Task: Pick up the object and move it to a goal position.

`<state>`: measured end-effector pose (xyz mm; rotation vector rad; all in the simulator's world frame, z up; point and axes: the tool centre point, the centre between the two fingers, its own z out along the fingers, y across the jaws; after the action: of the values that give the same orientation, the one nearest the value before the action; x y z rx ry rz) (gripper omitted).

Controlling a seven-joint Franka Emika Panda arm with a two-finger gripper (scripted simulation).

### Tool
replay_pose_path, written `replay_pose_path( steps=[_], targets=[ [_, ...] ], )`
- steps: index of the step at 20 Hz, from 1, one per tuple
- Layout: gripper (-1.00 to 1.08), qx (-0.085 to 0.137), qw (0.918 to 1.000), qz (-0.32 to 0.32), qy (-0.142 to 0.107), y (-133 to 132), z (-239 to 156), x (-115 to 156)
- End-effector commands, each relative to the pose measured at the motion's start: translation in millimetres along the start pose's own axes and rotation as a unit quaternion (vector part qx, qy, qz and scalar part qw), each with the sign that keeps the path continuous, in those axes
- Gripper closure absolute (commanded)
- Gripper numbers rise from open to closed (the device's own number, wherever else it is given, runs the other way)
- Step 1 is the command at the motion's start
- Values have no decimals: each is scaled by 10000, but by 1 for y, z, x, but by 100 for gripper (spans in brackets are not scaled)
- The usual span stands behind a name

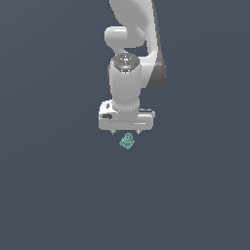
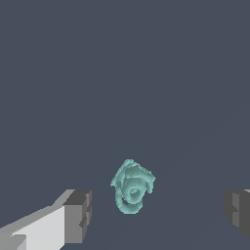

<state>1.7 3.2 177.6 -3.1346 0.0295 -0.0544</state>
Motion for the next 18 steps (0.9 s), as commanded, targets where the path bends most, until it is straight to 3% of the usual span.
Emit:
replay_pose_path(
  steps=[1, 10, 18],
  targets=[
    [-92, 0, 10000, 0, 0, 0, 0, 0],
    [-92, -159, 9999, -40, 2, 28, -4, 2],
    [-92, -145, 9999, 92, -5, 26, 0, 0]
  ],
)
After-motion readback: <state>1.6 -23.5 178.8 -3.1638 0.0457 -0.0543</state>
